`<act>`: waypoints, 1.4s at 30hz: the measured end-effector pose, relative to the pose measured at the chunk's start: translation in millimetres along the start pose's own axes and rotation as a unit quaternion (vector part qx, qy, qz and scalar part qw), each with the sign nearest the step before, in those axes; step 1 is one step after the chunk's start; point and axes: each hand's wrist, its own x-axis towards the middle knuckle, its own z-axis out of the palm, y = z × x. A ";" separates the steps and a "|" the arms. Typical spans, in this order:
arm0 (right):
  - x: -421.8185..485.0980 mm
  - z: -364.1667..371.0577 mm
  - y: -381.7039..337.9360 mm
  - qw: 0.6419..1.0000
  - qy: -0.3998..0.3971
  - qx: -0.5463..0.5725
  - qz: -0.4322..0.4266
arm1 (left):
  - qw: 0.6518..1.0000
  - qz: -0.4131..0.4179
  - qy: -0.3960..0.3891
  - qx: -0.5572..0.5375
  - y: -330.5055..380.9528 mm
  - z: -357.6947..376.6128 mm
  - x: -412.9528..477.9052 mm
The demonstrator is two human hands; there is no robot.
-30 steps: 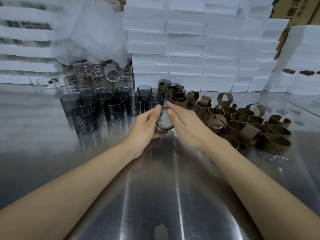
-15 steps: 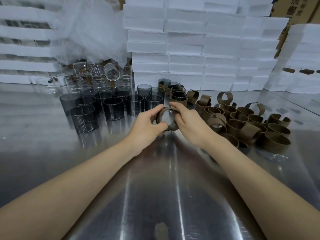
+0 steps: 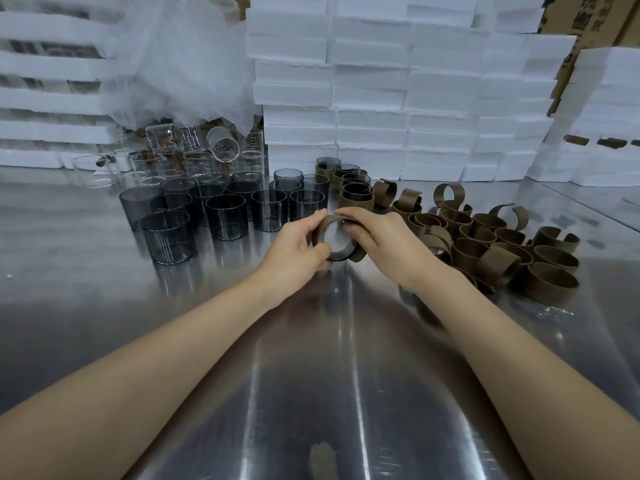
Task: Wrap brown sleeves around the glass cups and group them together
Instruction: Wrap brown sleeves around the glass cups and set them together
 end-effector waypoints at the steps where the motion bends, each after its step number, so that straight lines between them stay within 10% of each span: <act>1: -0.4 0.0 1.1 1.000 0.005 0.002 -0.003 | 1.000 -0.004 -0.006 -0.008 1.3 -0.5 -0.9; 12: 1.2 14.2 1.1 0.972 0.010 0.211 0.107 | 0.985 -0.070 0.052 -0.148 -1.7 -0.1 0.0; 21: 3.8 20.4 -1.8 0.730 0.004 0.651 0.208 | 0.980 -0.085 -0.018 -0.181 11.3 1.7 -2.6; 42: 10.3 19.5 -4.8 0.604 0.022 0.739 0.297 | 0.935 -0.091 -0.054 -0.337 18.3 -5.6 1.5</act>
